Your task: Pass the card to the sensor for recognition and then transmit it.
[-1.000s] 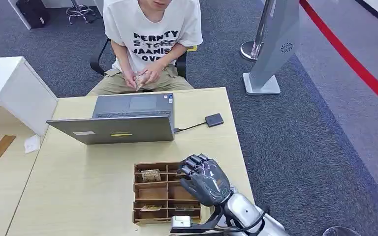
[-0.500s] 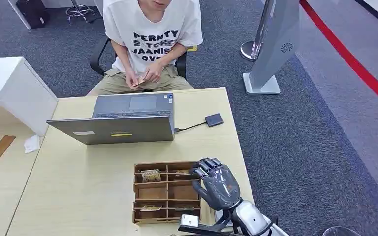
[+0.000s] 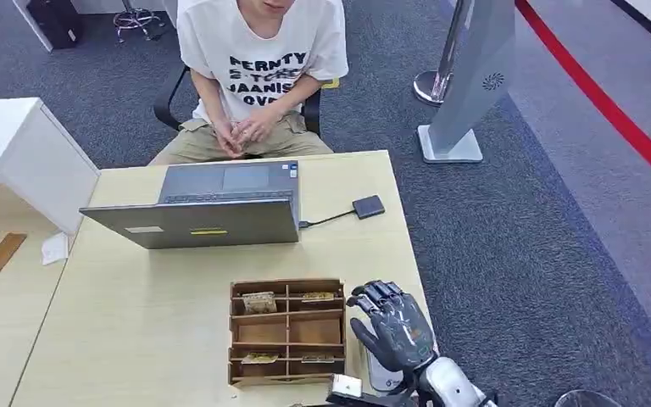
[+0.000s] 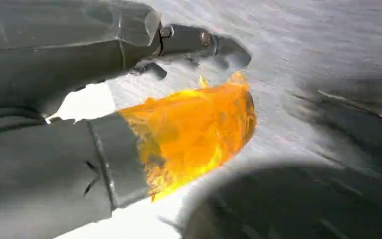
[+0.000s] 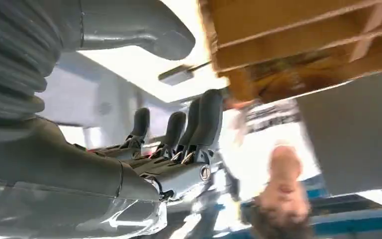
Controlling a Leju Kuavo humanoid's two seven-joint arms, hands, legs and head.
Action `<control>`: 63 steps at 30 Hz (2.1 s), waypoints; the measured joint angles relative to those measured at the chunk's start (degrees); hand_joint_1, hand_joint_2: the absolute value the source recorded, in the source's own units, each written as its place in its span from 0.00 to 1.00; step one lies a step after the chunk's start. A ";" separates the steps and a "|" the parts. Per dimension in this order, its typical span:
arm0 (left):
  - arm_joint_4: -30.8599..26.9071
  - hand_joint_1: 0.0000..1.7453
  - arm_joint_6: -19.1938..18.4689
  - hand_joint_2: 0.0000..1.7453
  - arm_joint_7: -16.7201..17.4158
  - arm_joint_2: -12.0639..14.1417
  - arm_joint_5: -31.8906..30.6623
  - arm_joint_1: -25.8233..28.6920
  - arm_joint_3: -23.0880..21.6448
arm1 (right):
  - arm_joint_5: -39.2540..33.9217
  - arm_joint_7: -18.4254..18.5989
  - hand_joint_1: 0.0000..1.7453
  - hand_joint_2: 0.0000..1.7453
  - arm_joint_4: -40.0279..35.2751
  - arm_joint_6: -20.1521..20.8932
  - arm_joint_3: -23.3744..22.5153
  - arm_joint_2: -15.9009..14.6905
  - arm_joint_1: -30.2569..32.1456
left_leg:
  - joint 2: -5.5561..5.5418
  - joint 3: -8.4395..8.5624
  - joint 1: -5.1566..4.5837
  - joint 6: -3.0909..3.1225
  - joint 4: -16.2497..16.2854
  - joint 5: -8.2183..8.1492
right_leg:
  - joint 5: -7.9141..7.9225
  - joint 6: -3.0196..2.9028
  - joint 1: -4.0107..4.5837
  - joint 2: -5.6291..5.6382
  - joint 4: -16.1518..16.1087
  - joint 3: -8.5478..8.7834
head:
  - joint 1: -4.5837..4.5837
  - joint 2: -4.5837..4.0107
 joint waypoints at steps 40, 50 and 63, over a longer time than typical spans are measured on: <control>3.92 0.00 3.33 0.00 3.26 2.03 -1.35 -6.01 -1.86 | -0.46 1.68 0.50 1.00 2.54 2.24 4.53 3.94 -7.63 | -0.20 0.02 0.01 -0.07 0.00 0.15 | 0.01 -0.01 0.01 -0.19 0.03 0.08 | 0.00 0.00; 3.92 0.00 3.27 0.00 3.26 2.12 -1.07 -6.01 -1.86 | -0.46 1.68 0.50 1.00 2.54 3.22 4.86 3.94 -7.64 | -0.20 0.02 0.01 -0.07 0.00 0.15 | 0.01 -0.01 0.01 -0.19 0.03 0.07 | -0.02 0.00; 3.92 0.00 3.20 0.00 3.26 2.12 -0.96 -6.01 -1.86 | -0.46 1.68 0.50 1.00 3.20 4.40 5.45 3.94 -7.71 | -0.20 0.02 0.01 -0.07 0.00 0.15 | 0.01 -0.01 0.01 -0.19 0.03 0.07 | 0.00 0.00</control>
